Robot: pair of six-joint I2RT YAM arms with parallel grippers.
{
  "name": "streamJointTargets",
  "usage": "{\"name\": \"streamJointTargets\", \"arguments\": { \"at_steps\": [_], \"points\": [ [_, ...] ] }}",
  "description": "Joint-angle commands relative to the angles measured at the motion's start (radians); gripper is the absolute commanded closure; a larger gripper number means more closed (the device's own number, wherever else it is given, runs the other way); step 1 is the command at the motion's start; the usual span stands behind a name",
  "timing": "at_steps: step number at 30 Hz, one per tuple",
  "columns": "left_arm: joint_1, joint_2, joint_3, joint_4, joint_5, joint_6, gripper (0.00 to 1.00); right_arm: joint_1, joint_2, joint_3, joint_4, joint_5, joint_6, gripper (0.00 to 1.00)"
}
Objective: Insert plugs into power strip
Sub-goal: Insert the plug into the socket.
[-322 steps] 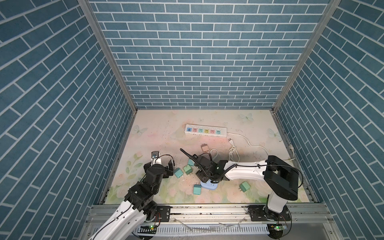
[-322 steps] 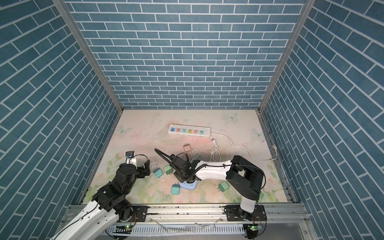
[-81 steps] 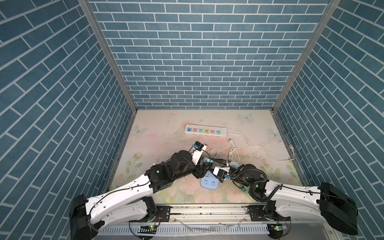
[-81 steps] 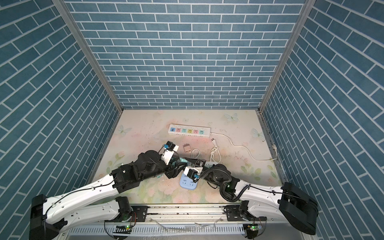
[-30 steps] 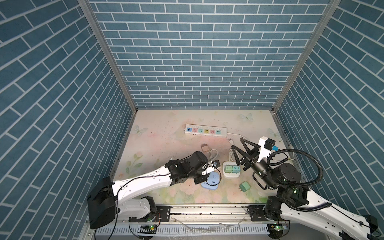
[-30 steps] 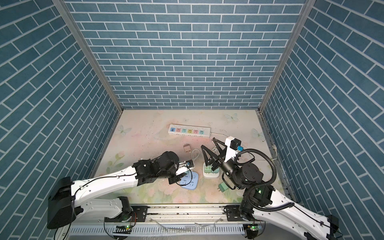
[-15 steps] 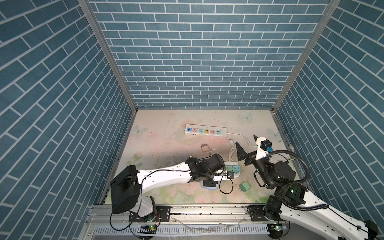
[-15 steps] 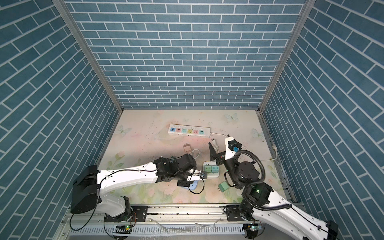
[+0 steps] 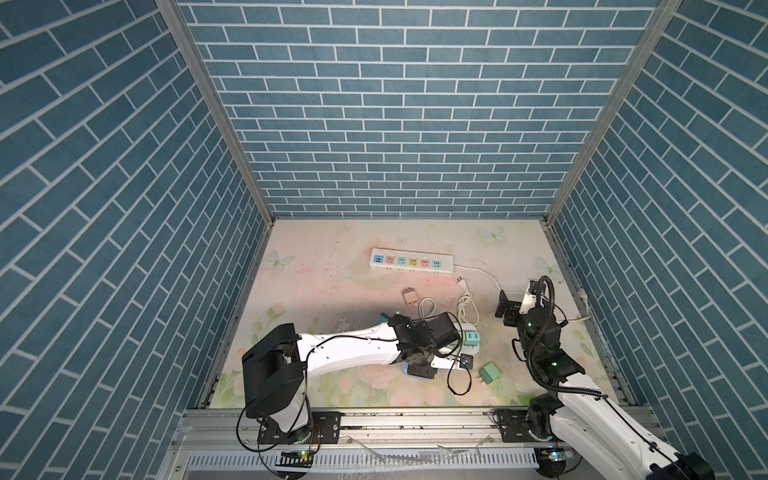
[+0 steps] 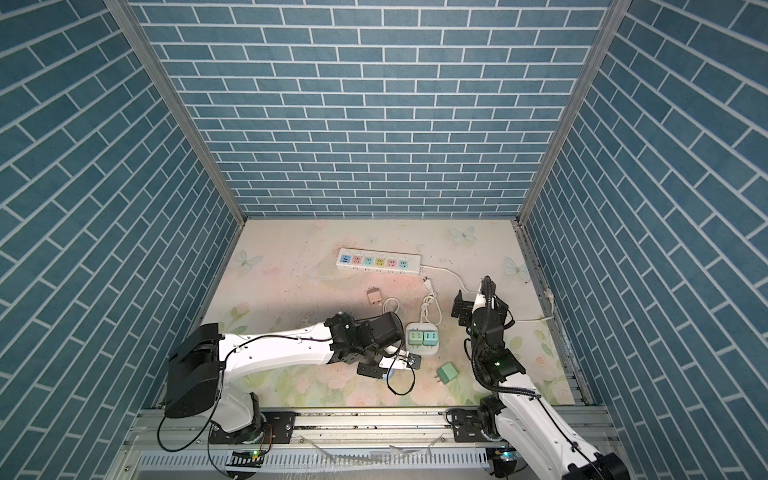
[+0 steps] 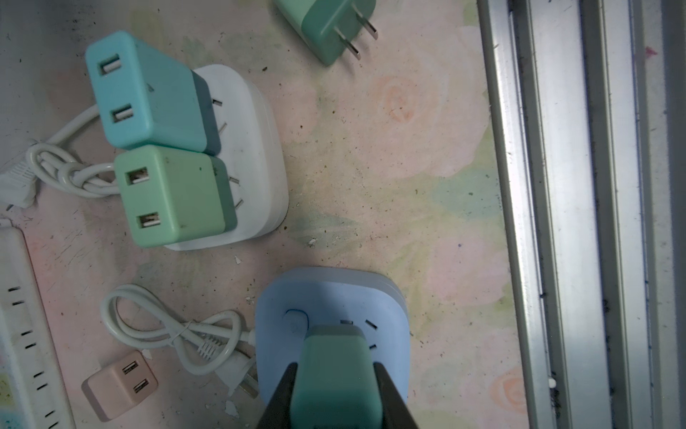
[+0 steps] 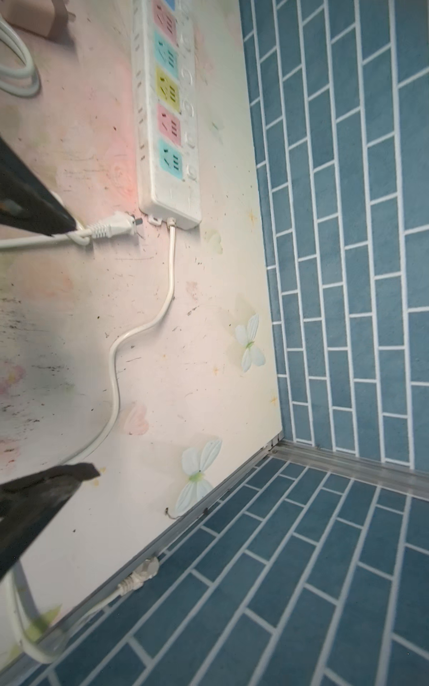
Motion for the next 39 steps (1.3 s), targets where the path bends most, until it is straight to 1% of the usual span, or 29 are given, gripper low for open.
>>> {"name": "streamJointTargets", "arguments": {
  "at_steps": [1, 2, 4, 7, 26, 33, 39],
  "points": [
    [-0.007, 0.005, -0.003, -0.001, -0.007, 0.036, 1.0, -0.031, 0.097, -0.029, 0.186, 0.001, 0.071, 0.02],
    [-0.007, 0.01, -0.003, 0.006, -0.007, 0.04, 1.0, -0.041, 0.139, -0.029, 0.213, 0.008, 0.094, 0.02],
    [-0.007, 0.019, -0.002, 0.013, -0.001, 0.046, 1.0, -0.048, 0.185, -0.002, 0.212, -0.047, 0.082, 0.03],
    [-0.008, 0.033, -0.003, 0.017, 0.0, 0.051, 1.0, -0.05, 0.223, 0.006, 0.223, -0.01, 0.095, 0.04],
    [-0.007, 0.063, -0.016, 0.008, 0.008, 0.053, 1.0, -0.052, 0.226, 0.0, 0.232, -0.021, 0.097, 0.03],
    [0.0, 0.048, -0.05, 0.032, 0.051, 0.052, 1.0, -0.053, 0.225, 0.0, 0.231, -0.022, 0.097, 0.03],
    [0.036, 0.052, -0.08, 0.064, 0.1, 0.052, 1.0, -0.053, 0.224, 0.0, 0.228, -0.027, 0.097, 0.03]
  ]
}}
